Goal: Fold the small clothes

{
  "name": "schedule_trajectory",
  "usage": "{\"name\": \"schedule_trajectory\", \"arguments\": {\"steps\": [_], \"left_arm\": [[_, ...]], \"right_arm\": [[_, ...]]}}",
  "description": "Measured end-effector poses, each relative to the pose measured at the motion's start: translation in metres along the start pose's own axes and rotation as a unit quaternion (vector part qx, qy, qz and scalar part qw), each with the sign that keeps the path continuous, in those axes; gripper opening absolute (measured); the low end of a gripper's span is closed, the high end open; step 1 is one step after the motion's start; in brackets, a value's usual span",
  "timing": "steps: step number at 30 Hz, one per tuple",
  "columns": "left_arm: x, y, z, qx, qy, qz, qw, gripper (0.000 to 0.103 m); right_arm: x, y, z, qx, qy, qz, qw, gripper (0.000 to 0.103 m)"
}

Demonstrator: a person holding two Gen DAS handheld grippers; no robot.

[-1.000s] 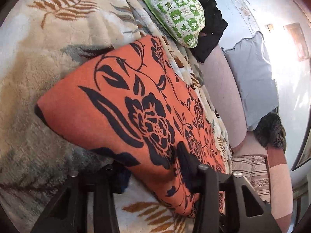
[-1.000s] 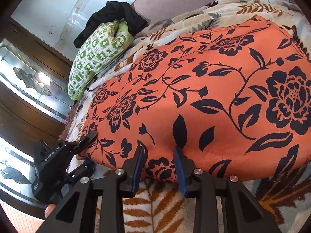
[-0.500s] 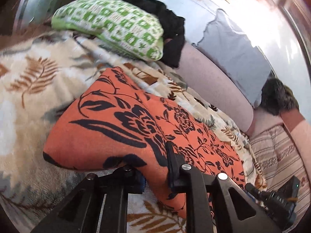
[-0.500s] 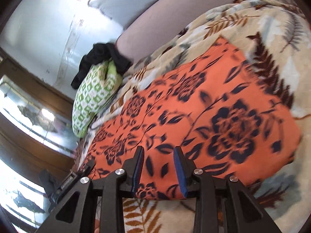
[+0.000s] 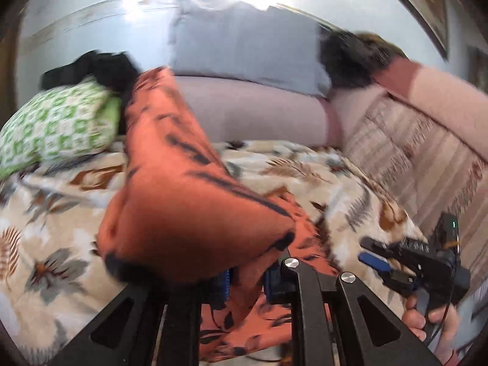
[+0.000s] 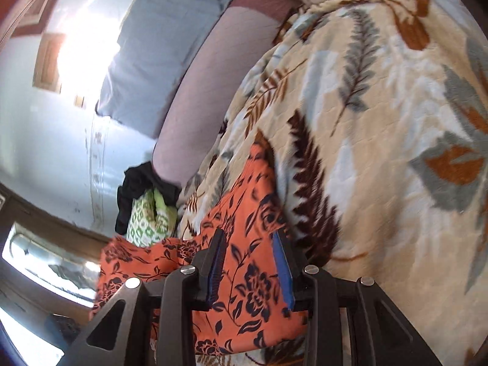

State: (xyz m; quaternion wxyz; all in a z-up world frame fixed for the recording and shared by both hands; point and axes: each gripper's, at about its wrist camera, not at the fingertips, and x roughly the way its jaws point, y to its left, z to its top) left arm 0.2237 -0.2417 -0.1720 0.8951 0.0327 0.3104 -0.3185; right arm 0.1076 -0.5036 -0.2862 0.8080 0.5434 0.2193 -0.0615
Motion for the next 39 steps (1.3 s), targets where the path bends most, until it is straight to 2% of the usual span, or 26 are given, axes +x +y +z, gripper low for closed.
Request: {"name": "schedule_trajectory", "arguments": {"steps": [1, 2, 3, 4, 6, 8, 9, 10, 12, 14, 16, 19, 20, 21, 22, 23, 25, 26, 27, 28, 30, 33, 37, 39], "left_arm": [[0.009, -0.015, -0.002, 0.013, 0.009, -0.011, 0.9998, 0.018], [0.021, -0.030, -0.007, 0.024, 0.026, -0.030, 0.9989, 0.022], [0.032, -0.039, -0.012, 0.029, 0.046, -0.039, 0.9977, 0.031], [0.041, -0.044, -0.017, 0.029, 0.069, -0.044, 0.9962, 0.035], [0.053, -0.042, -0.032, 0.012, 0.107, -0.060, 0.9924, 0.037], [0.049, -0.033, -0.041, -0.004, 0.119, -0.074, 0.9902, 0.038], [0.041, -0.027, -0.044, -0.006, 0.109, -0.078, 0.9909, 0.044], [0.031, -0.022, -0.046, -0.005, 0.094, -0.079, 0.9924, 0.048], [0.007, -0.009, -0.047, -0.003, 0.048, -0.063, 0.9969, 0.066], [-0.016, 0.012, -0.048, -0.016, 0.002, -0.058, 0.9982, 0.069], [-0.023, 0.031, -0.049, -0.030, -0.012, -0.046, 0.9984, 0.075], [-0.004, 0.055, -0.060, -0.039, 0.012, 0.007, 0.9991, 0.075], [0.005, 0.061, -0.066, -0.042, 0.027, 0.019, 0.9986, 0.075], [0.020, 0.067, -0.073, -0.038, 0.062, 0.037, 0.9967, 0.075], [0.028, 0.069, -0.077, -0.031, 0.085, 0.042, 0.9950, 0.075], [0.037, 0.070, -0.082, -0.018, 0.105, 0.050, 0.9930, 0.077], [0.039, 0.071, -0.087, -0.012, 0.109, 0.046, 0.9930, 0.077], [0.040, 0.073, -0.089, -0.014, 0.115, 0.034, 0.9927, 0.077], [0.041, 0.073, -0.091, -0.015, 0.125, 0.026, 0.9916, 0.077], [0.041, 0.074, -0.093, -0.015, 0.130, 0.022, 0.9912, 0.077], [0.039, 0.082, -0.092, -0.031, 0.130, 0.002, 0.9911, 0.077], [0.029, 0.091, -0.088, -0.062, 0.115, -0.024, 0.9911, 0.077], [0.020, 0.090, -0.078, -0.057, 0.080, -0.044, 0.9941, 0.077], [0.023, 0.091, -0.077, -0.066, 0.083, -0.060, 0.9925, 0.077]], "right_arm": [[-0.004, -0.003, 0.005, 0.003, -0.005, 0.002, 1.000, 0.034], [-0.007, -0.006, 0.009, 0.005, -0.009, 0.003, 1.000, 0.034], [-0.009, -0.008, 0.012, 0.009, -0.012, 0.003, 1.000, 0.034], [-0.012, -0.011, 0.015, 0.015, -0.014, 0.004, 1.000, 0.034], [-0.011, -0.016, 0.017, 0.032, -0.007, 0.007, 0.999, 0.034], [-0.008, -0.020, 0.018, 0.043, 0.008, 0.009, 0.999, 0.036], [-0.006, -0.021, 0.018, 0.046, 0.017, 0.008, 0.999, 0.043], [-0.005, -0.020, 0.017, 0.048, 0.018, 0.009, 0.999, 0.060], [-0.007, -0.013, 0.013, 0.037, 0.008, 0.014, 0.999, 0.062], [-0.012, 0.003, 0.008, 0.001, -0.008, 0.021, 1.000, 0.062], [-0.018, 0.020, 0.001, -0.041, -0.022, 0.030, 0.998, 0.062], [-0.037, 0.059, -0.019, -0.141, -0.072, 0.055, 0.986, 0.057], [-0.039, 0.071, -0.026, -0.175, -0.073, 0.067, 0.980, 0.055], [-0.036, 0.080, -0.034, -0.200, -0.065, 0.068, 0.975, 0.051], [-0.027, 0.085, -0.040, -0.219, -0.048, 0.052, 0.973, 0.048], [-0.013, 0.086, -0.044, -0.229, -0.024, 0.018, 0.973, 0.047], [0.027, 0.068, -0.048, -0.222, 0.050, -0.092, 0.969, 0.040], [0.053, 0.046, -0.051, -0.205, 0.110, -0.165, 0.958, 0.041], [0.061, 0.033, -0.051, -0.185, 0.124, -0.177, 0.959, 0.041], [0.056, 0.031, -0.048, -0.170, 0.112, -0.163, 0.965, 0.041], [0.050, 0.041, -0.047, -0.181, 0.113, -0.169, 0.962, 0.040], [0.043, 0.057, -0.052, -0.204, 0.078, -0.177, 0.960, 0.040], [0.039, 0.109, -0.049, -0.246, 0.024, -0.111, 0.963, 0.040], [0.051, 0.131, -0.047, -0.264, 0.020, -0.104, 0.959, 0.040]]}}
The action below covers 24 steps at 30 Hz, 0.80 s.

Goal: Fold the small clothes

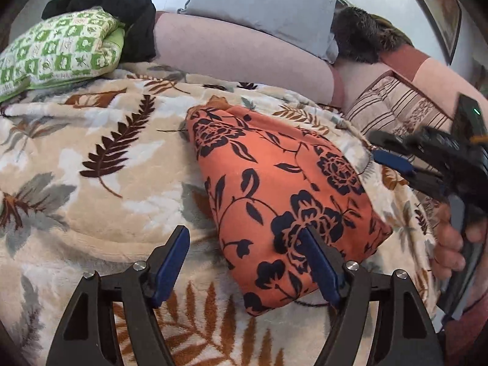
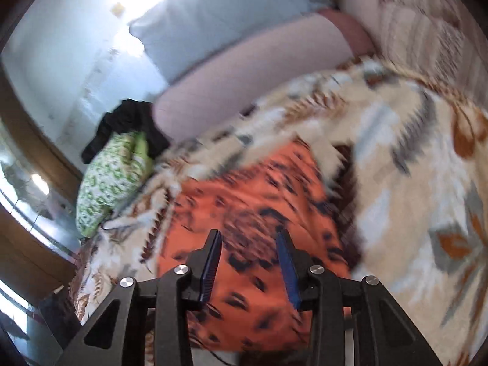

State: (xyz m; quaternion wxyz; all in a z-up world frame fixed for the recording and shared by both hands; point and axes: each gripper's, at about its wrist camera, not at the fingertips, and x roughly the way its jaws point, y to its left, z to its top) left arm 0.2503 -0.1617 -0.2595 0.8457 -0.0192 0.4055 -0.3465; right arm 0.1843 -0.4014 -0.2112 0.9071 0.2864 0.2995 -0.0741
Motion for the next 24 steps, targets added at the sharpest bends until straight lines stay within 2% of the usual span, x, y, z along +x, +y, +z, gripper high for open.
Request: {"name": "schedule_trajectory", "arguments": {"steps": [2, 3, 5, 6, 7, 8, 11, 14, 16, 18, 19, 21, 22, 24], "left_arm": [[0.010, 0.000, -0.003, -0.003, 0.022, 0.006, 0.9997, 0.077], [0.018, 0.000, -0.006, 0.000, 0.039, 0.016, 0.9991, 0.077], [0.031, 0.002, -0.014, -0.001, 0.064, 0.020, 0.9977, 0.077], [0.034, 0.004, -0.016, -0.011, 0.068, 0.011, 0.9975, 0.077], [0.034, 0.006, -0.016, -0.019, 0.068, 0.005, 0.9975, 0.077], [0.033, 0.007, -0.015, -0.023, 0.067, -0.001, 0.9975, 0.077], [0.030, 0.008, -0.014, -0.020, 0.067, -0.008, 0.9976, 0.077], [0.025, 0.008, -0.012, -0.024, 0.061, -0.019, 0.9977, 0.077], [0.019, 0.008, -0.010, -0.024, 0.048, -0.025, 0.9982, 0.077], [0.011, 0.006, -0.008, -0.017, 0.030, -0.029, 0.9990, 0.077], [0.009, 0.006, -0.007, -0.012, 0.024, -0.026, 0.9993, 0.077], [0.010, 0.004, -0.008, 0.004, 0.023, -0.006, 0.9997, 0.077], [0.014, 0.005, -0.009, 0.005, 0.031, 0.001, 0.9995, 0.077], [0.022, 0.011, -0.010, -0.011, 0.054, -0.012, 0.9984, 0.077]], "right_arm": [[0.032, 0.013, 0.018, 0.007, 0.026, 0.001, 1.000, 0.040], [0.054, 0.015, 0.023, 0.009, 0.055, -0.015, 0.998, 0.040], [0.114, 0.003, 0.026, 0.016, 0.149, -0.045, 0.988, 0.039], [0.136, -0.008, 0.026, 0.034, 0.175, -0.049, 0.983, 0.035], [0.153, -0.014, 0.030, 0.042, 0.179, -0.055, 0.981, 0.021], [0.161, -0.017, 0.036, 0.039, 0.177, -0.064, 0.981, 0.014], [0.166, -0.003, 0.059, 0.035, 0.168, -0.067, 0.983, 0.014], [0.156, 0.038, 0.072, -0.021, 0.146, -0.009, 0.989, 0.015], [0.164, 0.065, 0.070, -0.051, 0.164, 0.028, 0.985, 0.015], [0.186, 0.087, 0.063, -0.078, 0.189, 0.039, 0.978, 0.015], [0.204, 0.093, 0.057, -0.083, 0.210, 0.037, 0.973, 0.016], [0.249, 0.090, 0.041, -0.087, 0.256, 0.001, 0.963, 0.017], [0.264, 0.084, 0.035, -0.075, 0.262, 0.004, 0.962, 0.017], [0.255, 0.079, 0.043, -0.039, 0.235, 0.032, 0.971, 0.016]]}}
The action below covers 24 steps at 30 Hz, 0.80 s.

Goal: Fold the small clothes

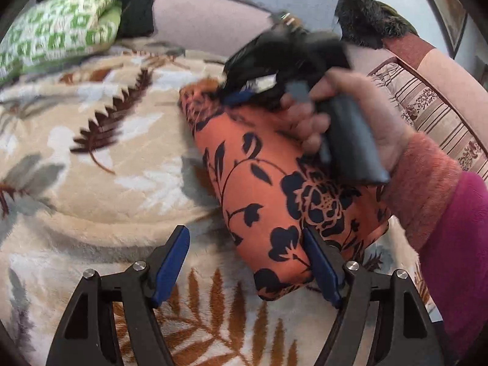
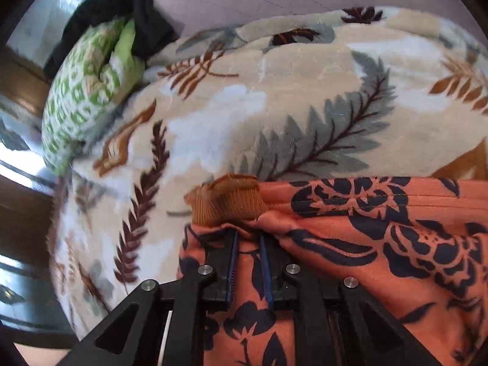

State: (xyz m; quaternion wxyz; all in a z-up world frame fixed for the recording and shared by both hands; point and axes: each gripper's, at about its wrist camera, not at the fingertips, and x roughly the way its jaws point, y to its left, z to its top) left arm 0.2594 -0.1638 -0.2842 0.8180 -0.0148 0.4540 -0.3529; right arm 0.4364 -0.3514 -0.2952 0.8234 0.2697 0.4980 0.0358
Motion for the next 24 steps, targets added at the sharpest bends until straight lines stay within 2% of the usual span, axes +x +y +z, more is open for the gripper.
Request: {"name": "schedule_trajectory", "arguments": {"steps": [3, 4, 8, 10, 12, 14, 17, 18, 21, 24], "left_arm": [[0.000, 0.002, 0.000, -0.013, 0.006, -0.005, 0.9999, 0.077], [-0.003, 0.000, 0.001, -0.008, -0.001, -0.003, 1.0000, 0.077], [-0.019, -0.006, 0.004, 0.003, -0.038, 0.005, 0.9993, 0.077], [-0.020, -0.003, 0.007, -0.008, -0.044, 0.003, 0.9990, 0.077], [-0.015, 0.002, 0.008, -0.026, -0.036, 0.003, 0.9990, 0.077], [-0.009, 0.006, 0.008, -0.039, -0.026, 0.004, 0.9989, 0.077], [0.000, 0.006, 0.005, -0.038, -0.009, 0.015, 0.9991, 0.079], [0.004, 0.006, 0.004, -0.037, 0.001, 0.017, 0.9992, 0.080], [0.008, 0.009, 0.002, -0.044, 0.006, 0.015, 0.9989, 0.080], [0.004, 0.009, 0.005, -0.045, 0.002, 0.011, 0.9989, 0.080]], "right_arm": [[-0.030, -0.006, -0.011, 0.025, -0.039, 0.016, 0.999, 0.017], [-0.046, -0.008, -0.020, 0.022, -0.059, 0.018, 0.998, 0.017], [-0.105, -0.022, -0.065, 0.020, -0.093, 0.022, 0.995, 0.017], [-0.131, -0.028, -0.088, 0.023, -0.106, 0.012, 0.994, 0.018], [-0.153, -0.033, -0.115, 0.024, -0.111, -0.018, 0.993, 0.018], [-0.165, -0.040, -0.140, 0.035, -0.110, -0.045, 0.992, 0.018], [-0.165, -0.065, -0.166, 0.079, -0.093, -0.058, 0.991, 0.018], [-0.159, -0.078, -0.175, 0.098, -0.078, -0.055, 0.991, 0.018], [-0.135, -0.100, -0.196, 0.149, -0.032, 0.009, 0.988, 0.018], [-0.139, -0.095, -0.206, 0.125, -0.033, -0.004, 0.992, 0.018]]}}
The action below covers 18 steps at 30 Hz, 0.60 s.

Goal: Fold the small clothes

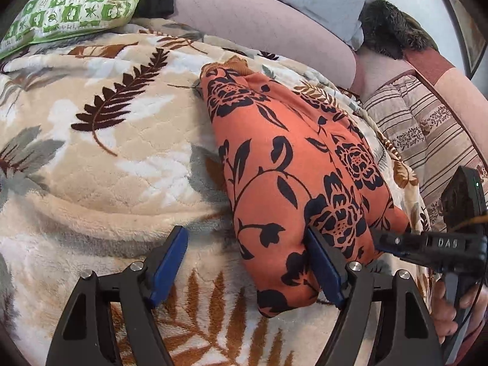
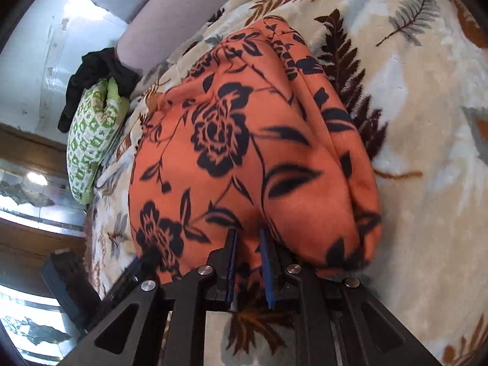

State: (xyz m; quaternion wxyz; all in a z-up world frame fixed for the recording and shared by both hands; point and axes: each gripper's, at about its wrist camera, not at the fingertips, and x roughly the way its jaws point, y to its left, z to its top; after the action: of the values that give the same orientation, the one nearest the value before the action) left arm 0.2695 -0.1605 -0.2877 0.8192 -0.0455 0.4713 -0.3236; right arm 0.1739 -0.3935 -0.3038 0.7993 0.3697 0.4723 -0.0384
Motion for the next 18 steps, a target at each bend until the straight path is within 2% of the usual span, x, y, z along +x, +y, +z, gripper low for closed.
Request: {"name": "schedule_trajectory", "arguments": {"steps": [4, 7, 9, 11, 13, 14, 18], "left_arm": [[-0.013, -0.006, 0.004, 0.009, -0.035, 0.001, 0.9993, 0.080], [-0.024, -0.014, 0.008, 0.029, -0.068, 0.001, 0.9973, 0.080], [-0.020, -0.015, 0.010, 0.031, -0.067, 0.011, 0.9972, 0.080], [-0.004, -0.012, 0.009, 0.024, -0.036, 0.024, 0.9988, 0.080], [0.008, -0.008, 0.006, 0.011, -0.006, 0.026, 0.9996, 0.084], [0.009, -0.008, 0.006, 0.005, -0.008, 0.024, 0.9997, 0.085], [0.002, -0.018, 0.006, 0.033, -0.030, 0.044, 0.9980, 0.085]], "right_arm": [[-0.015, -0.007, 0.005, 0.009, -0.017, 0.027, 0.999, 0.018], [-0.048, -0.004, 0.012, -0.009, -0.097, 0.031, 0.995, 0.018], [-0.064, -0.005, 0.013, -0.011, -0.139, 0.040, 0.989, 0.018], [-0.061, -0.011, 0.017, 0.003, -0.137, 0.025, 0.990, 0.018], [-0.039, -0.022, 0.021, 0.028, -0.095, -0.031, 0.995, 0.018], [-0.031, -0.029, 0.021, 0.042, -0.084, -0.047, 0.994, 0.018], [-0.049, -0.025, 0.022, 0.038, -0.113, -0.024, 0.993, 0.018]]}}
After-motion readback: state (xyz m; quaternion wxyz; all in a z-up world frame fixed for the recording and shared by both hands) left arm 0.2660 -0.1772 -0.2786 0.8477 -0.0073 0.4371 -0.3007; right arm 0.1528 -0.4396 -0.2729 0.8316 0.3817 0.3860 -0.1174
